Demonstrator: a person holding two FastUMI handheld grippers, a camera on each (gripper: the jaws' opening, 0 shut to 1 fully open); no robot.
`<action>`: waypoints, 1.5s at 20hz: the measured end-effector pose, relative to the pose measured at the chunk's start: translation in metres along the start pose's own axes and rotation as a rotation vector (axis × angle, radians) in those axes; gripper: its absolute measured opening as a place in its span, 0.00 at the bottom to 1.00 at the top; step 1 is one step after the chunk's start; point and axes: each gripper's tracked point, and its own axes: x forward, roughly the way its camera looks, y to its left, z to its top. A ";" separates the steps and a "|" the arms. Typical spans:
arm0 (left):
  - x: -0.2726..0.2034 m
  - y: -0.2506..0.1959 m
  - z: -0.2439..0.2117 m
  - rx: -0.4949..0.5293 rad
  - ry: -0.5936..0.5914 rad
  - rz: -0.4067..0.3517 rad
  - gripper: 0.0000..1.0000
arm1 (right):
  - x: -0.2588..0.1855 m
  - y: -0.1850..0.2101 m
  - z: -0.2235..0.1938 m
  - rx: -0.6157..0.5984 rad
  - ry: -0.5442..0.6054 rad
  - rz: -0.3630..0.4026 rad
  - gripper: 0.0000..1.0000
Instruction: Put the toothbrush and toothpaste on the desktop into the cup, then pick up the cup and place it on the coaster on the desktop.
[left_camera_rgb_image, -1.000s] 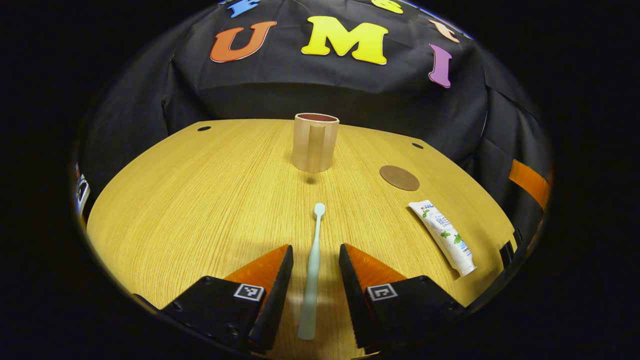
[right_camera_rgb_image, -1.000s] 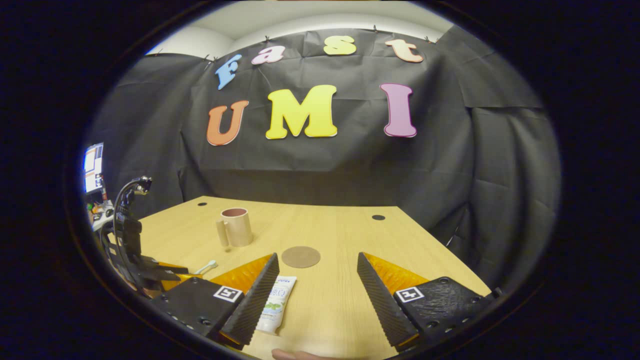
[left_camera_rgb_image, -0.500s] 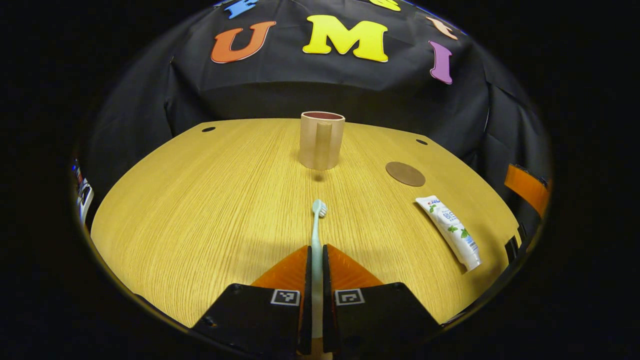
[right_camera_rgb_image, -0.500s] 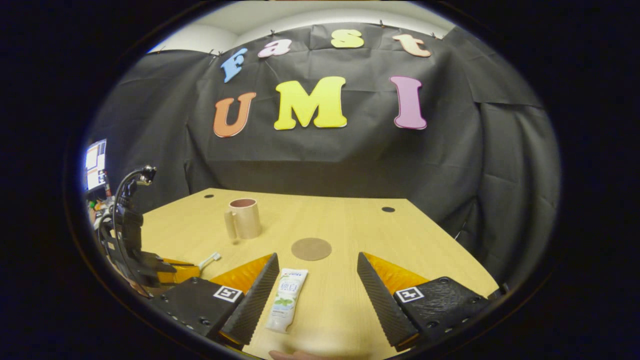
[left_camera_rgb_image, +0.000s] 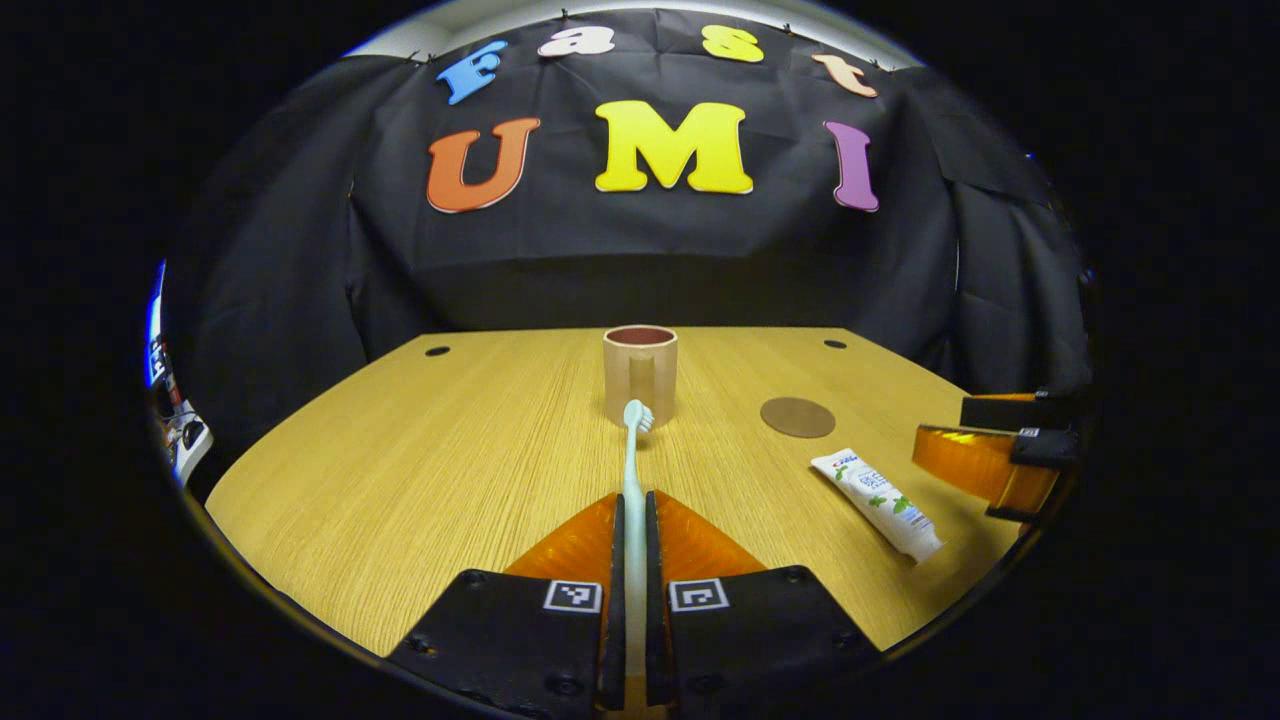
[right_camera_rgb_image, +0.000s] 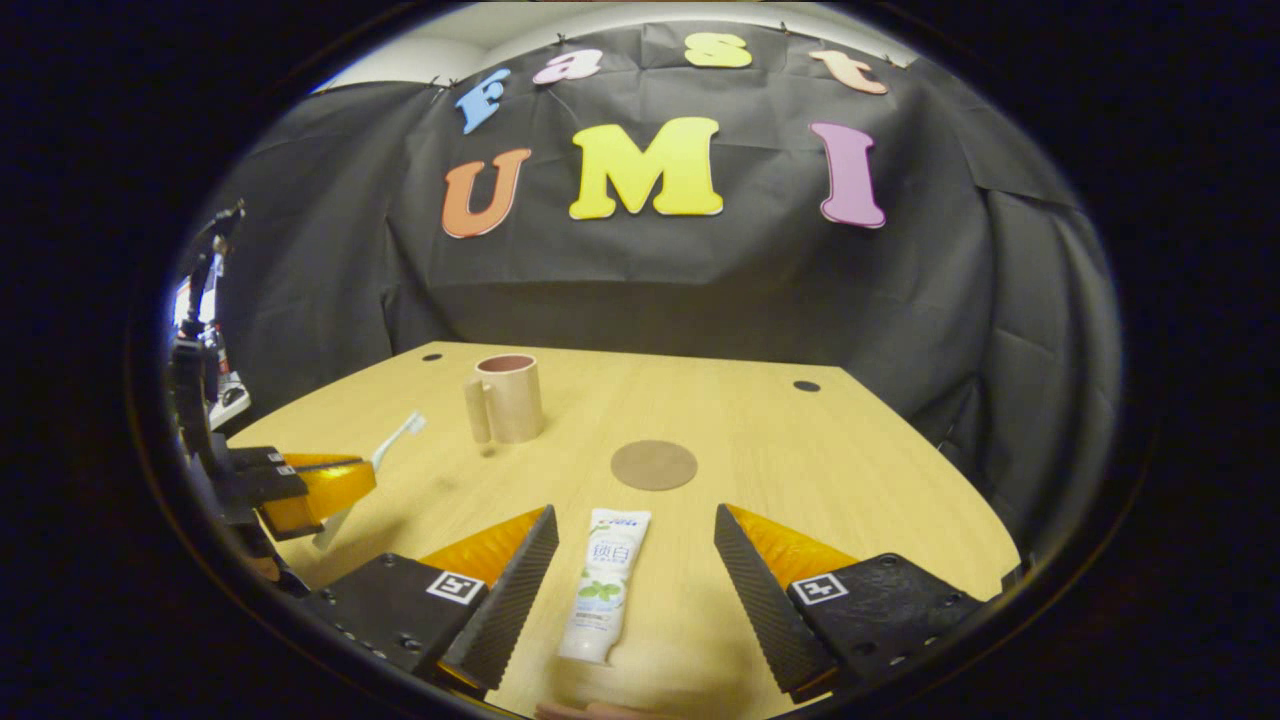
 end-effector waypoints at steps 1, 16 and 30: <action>-0.003 -0.002 0.007 0.008 -0.036 0.001 0.11 | 0.004 0.003 -0.006 0.009 0.016 0.009 0.98; -0.024 -0.001 0.057 -0.088 -0.255 -0.003 0.10 | 0.045 0.021 -0.063 0.051 0.236 0.024 0.59; -0.001 -0.017 0.130 -0.110 -0.291 -0.041 0.10 | 0.007 0.014 0.022 0.050 -0.074 0.092 0.33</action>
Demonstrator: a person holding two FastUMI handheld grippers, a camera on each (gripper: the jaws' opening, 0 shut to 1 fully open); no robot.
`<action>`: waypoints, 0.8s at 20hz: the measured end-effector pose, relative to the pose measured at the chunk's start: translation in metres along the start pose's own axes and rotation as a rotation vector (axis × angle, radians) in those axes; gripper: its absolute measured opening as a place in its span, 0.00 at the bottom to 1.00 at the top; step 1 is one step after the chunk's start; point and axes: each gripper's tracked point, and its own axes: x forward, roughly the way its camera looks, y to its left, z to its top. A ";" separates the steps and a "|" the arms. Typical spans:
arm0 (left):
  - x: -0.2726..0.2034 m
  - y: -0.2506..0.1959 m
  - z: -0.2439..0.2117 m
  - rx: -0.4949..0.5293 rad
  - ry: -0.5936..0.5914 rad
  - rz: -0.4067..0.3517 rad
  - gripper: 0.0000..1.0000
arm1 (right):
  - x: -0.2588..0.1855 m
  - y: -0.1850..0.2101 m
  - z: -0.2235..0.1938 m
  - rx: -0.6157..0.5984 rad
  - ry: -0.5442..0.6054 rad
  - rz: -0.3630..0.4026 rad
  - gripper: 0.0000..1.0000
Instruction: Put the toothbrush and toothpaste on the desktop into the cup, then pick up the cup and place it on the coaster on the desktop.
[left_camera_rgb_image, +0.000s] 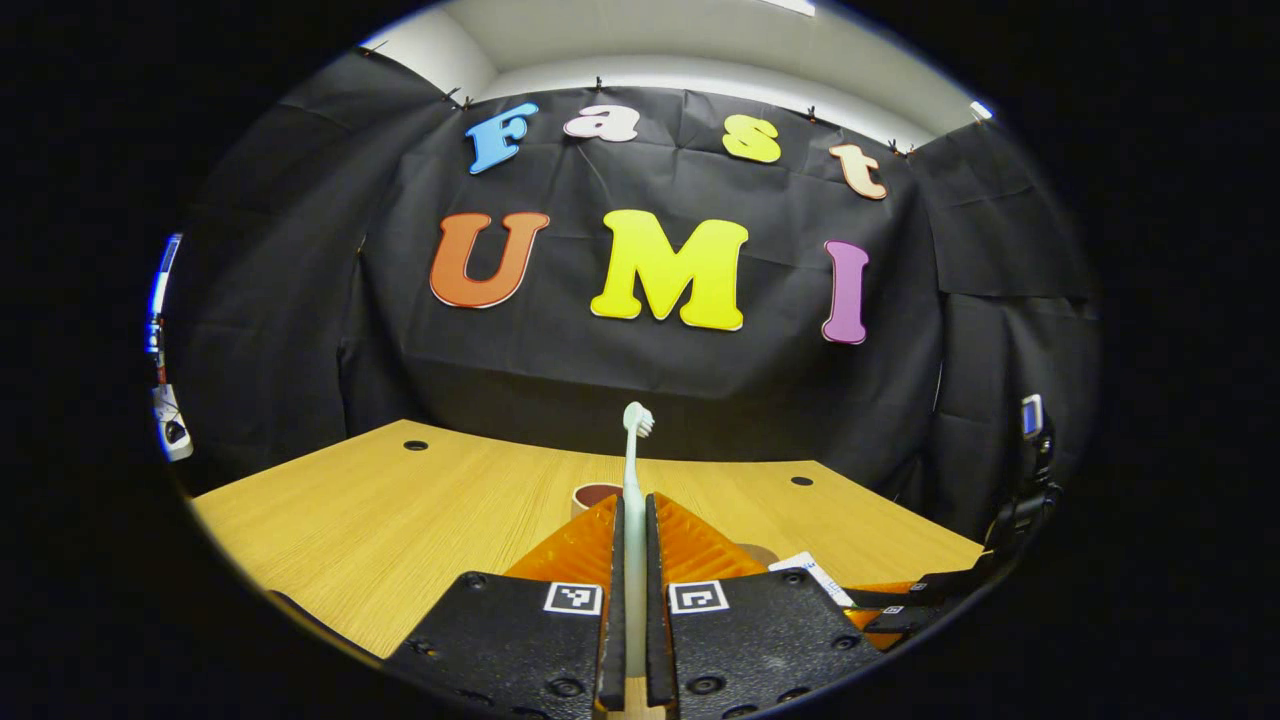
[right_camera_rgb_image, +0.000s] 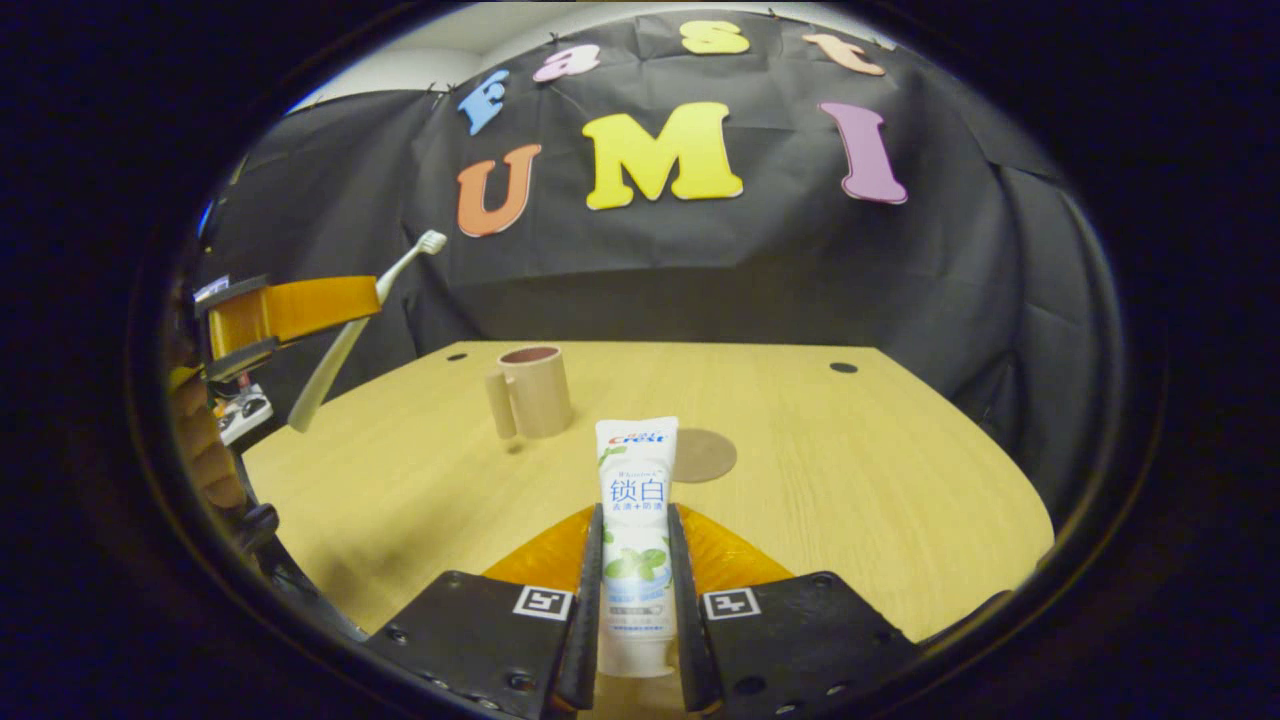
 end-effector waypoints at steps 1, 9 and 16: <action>0.011 -0.002 0.012 0.014 -0.013 0.003 0.10 | -0.004 -0.001 0.012 0.001 -0.036 0.001 0.33; 0.072 0.015 0.050 0.036 -0.029 0.015 0.10 | -0.026 0.009 0.075 0.000 -0.177 0.034 0.33; 0.142 0.015 0.040 0.051 0.001 -0.004 0.10 | -0.016 0.013 0.092 -0.030 -0.224 0.037 0.34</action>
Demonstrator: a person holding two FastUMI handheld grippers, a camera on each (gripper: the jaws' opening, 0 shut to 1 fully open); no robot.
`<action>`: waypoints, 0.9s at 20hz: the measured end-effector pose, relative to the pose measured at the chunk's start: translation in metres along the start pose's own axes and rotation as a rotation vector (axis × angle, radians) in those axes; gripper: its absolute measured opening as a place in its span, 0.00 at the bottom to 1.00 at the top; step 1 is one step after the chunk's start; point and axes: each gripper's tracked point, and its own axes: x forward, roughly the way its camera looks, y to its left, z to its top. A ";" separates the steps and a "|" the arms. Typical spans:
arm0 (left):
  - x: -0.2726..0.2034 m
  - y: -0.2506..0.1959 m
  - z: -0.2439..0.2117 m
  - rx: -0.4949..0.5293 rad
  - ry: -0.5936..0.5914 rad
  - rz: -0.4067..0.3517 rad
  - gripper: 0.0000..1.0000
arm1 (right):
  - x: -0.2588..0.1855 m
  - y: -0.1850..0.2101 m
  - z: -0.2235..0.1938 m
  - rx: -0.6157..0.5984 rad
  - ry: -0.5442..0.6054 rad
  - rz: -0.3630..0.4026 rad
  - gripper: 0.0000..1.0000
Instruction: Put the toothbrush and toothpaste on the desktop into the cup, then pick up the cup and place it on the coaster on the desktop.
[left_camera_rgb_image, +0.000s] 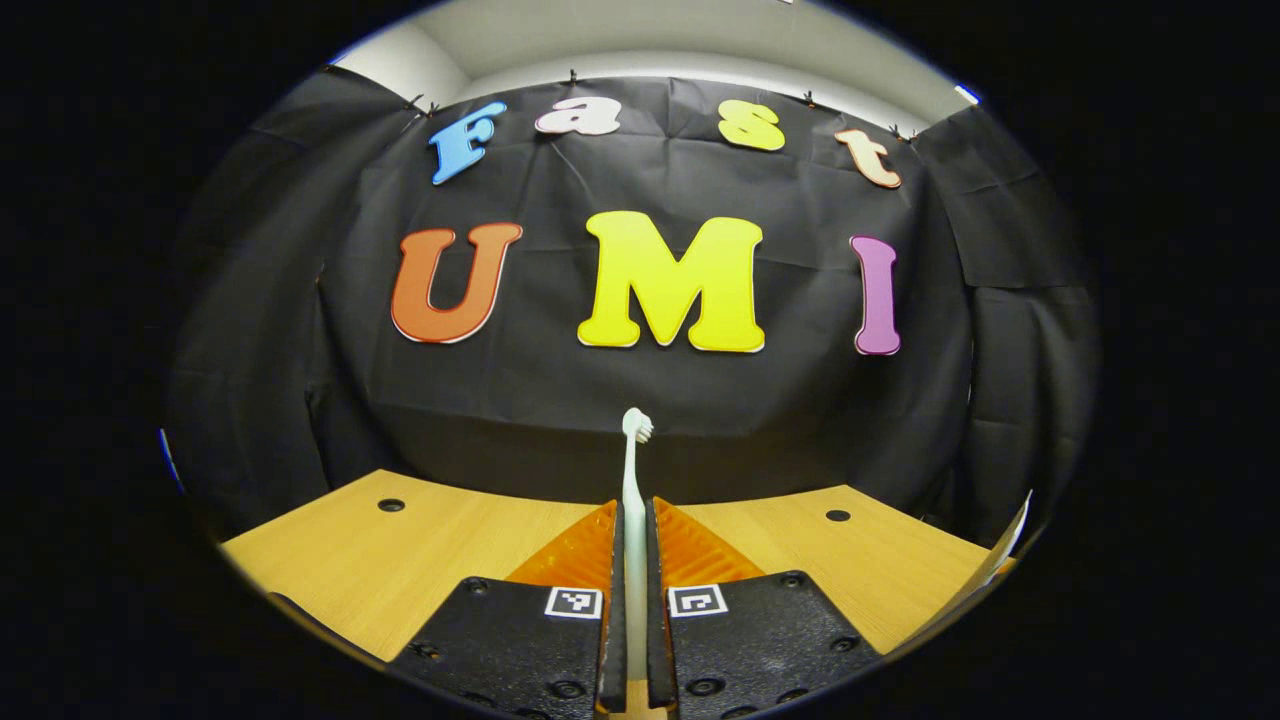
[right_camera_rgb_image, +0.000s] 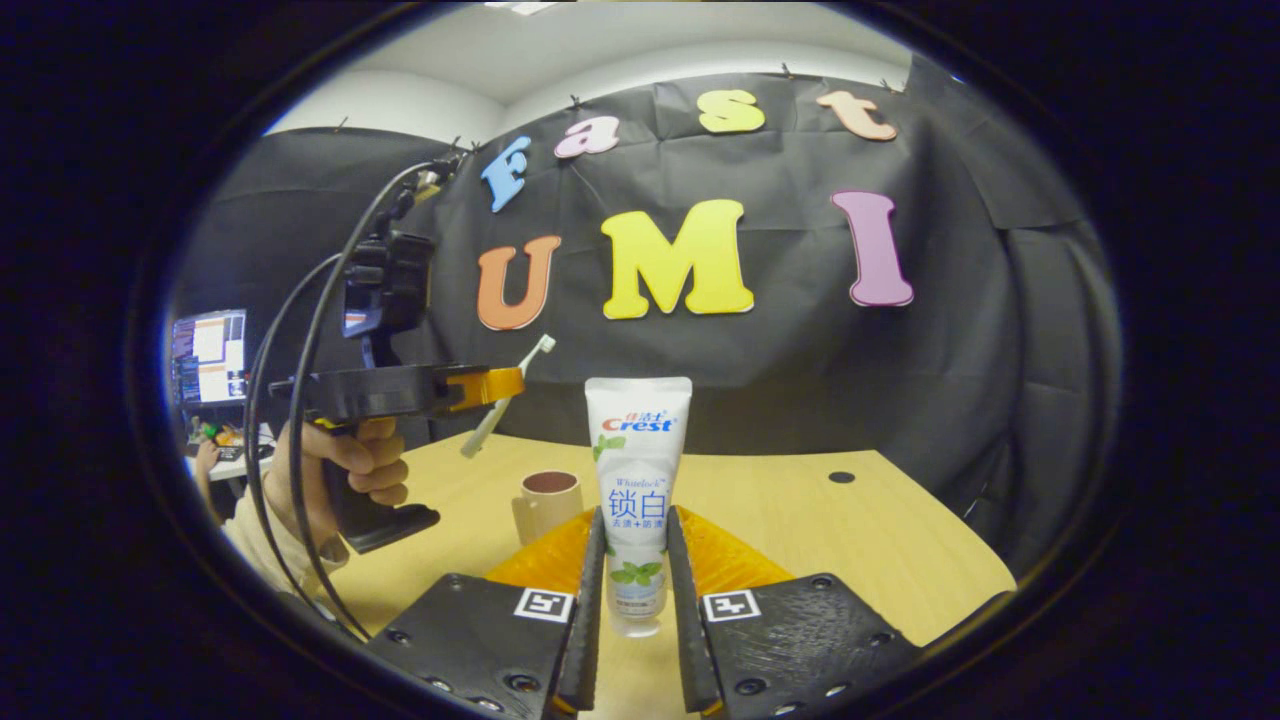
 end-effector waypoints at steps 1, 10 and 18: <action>0.009 0.002 -0.001 0.005 -0.002 0.004 0.10 | 0.003 0.000 -0.002 0.005 0.004 0.002 0.35; 0.051 0.008 -0.028 0.018 0.030 0.001 0.11 | 0.021 -0.005 -0.023 0.038 0.057 0.020 0.33; 0.047 0.012 -0.028 -0.015 0.028 -0.022 0.13 | 0.024 0.000 -0.035 0.025 0.080 0.025 0.30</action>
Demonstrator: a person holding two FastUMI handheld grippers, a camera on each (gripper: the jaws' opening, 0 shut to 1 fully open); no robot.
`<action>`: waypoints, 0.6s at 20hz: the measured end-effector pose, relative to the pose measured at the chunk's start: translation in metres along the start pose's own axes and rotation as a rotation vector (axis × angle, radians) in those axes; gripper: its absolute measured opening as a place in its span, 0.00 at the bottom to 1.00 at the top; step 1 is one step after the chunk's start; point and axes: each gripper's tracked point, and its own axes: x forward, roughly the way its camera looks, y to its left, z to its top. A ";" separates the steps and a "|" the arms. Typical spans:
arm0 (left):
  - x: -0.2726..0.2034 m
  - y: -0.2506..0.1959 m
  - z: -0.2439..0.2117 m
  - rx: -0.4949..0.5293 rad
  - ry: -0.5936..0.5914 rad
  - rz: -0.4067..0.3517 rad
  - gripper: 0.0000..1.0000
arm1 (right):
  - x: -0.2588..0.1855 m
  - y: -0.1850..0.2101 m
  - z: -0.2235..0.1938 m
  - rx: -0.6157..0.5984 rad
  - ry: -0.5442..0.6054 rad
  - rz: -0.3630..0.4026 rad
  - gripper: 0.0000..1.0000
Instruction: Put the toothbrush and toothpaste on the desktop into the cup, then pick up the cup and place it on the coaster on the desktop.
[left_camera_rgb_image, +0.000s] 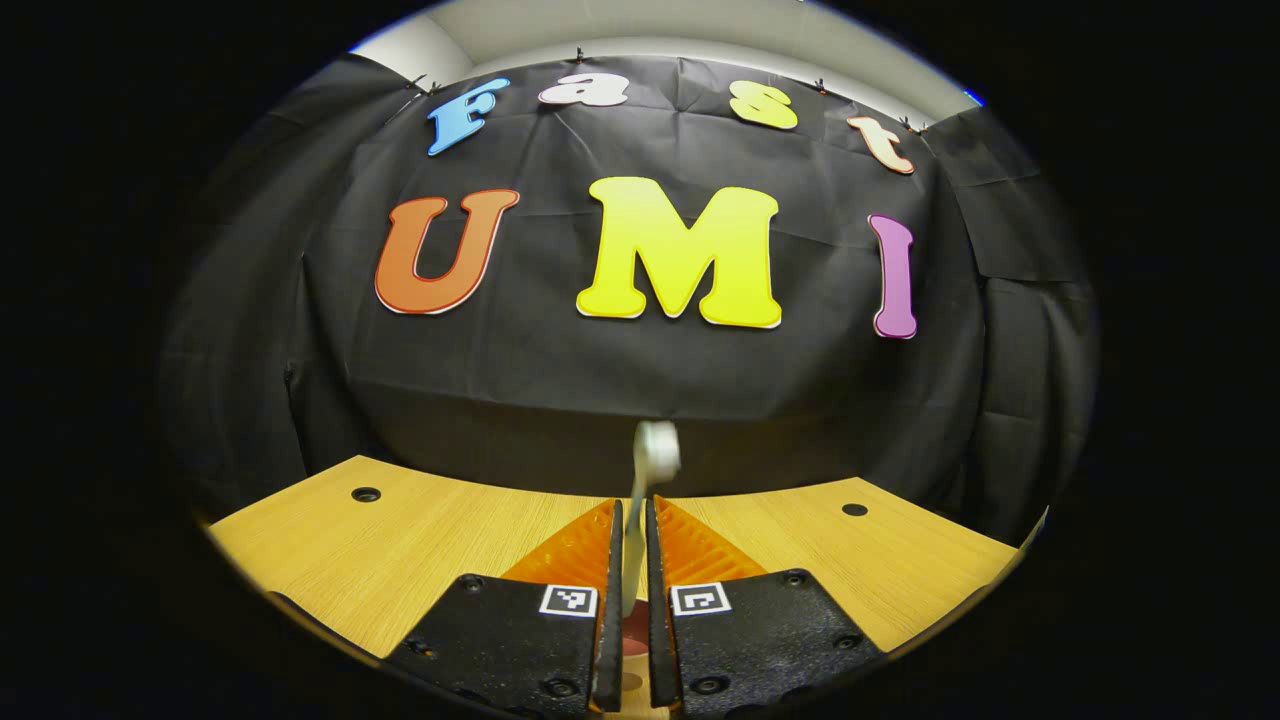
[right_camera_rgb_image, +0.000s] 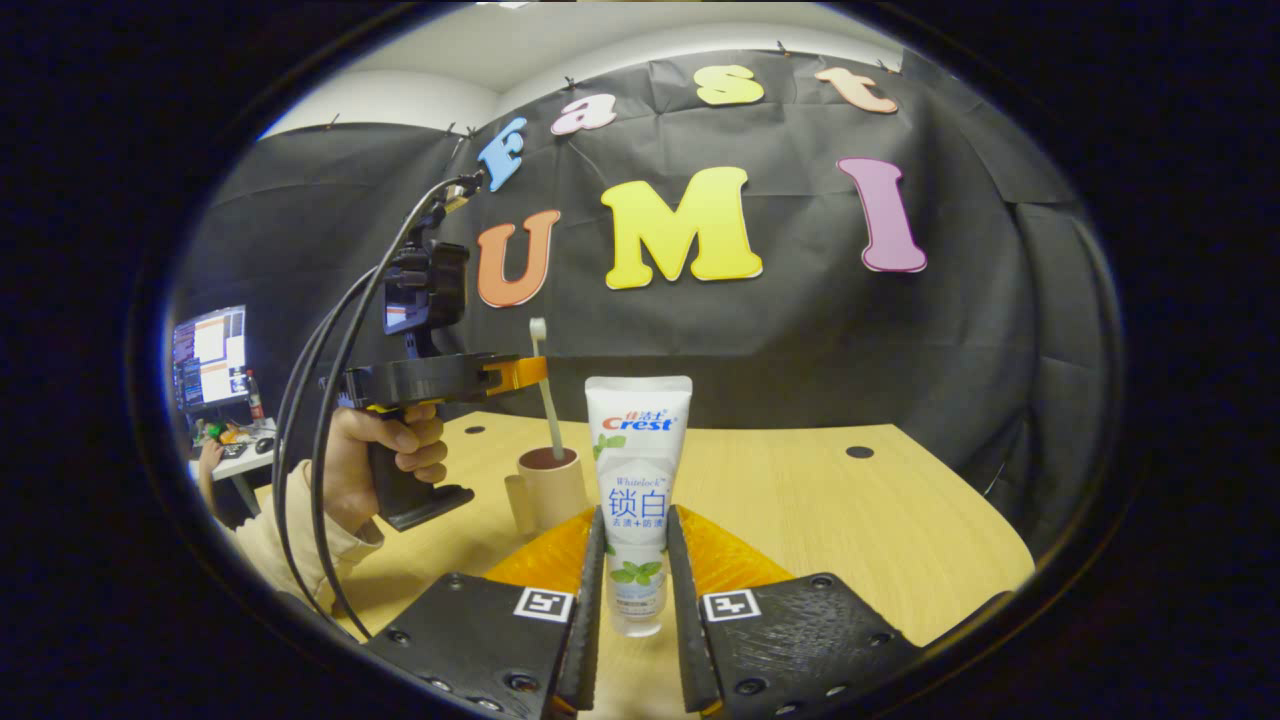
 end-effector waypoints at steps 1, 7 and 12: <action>-0.001 0.000 -0.002 -0.004 -0.003 0.001 0.13 | 0.000 0.000 -0.001 0.002 0.002 -0.003 0.30; -0.002 -0.001 -0.004 -0.006 0.000 -0.012 0.12 | 0.003 -0.003 -0.005 0.000 0.014 -0.031 0.33; 0.007 0.000 -0.027 0.019 0.076 0.005 0.71 | 0.010 -0.003 -0.008 -0.006 0.024 -0.046 0.33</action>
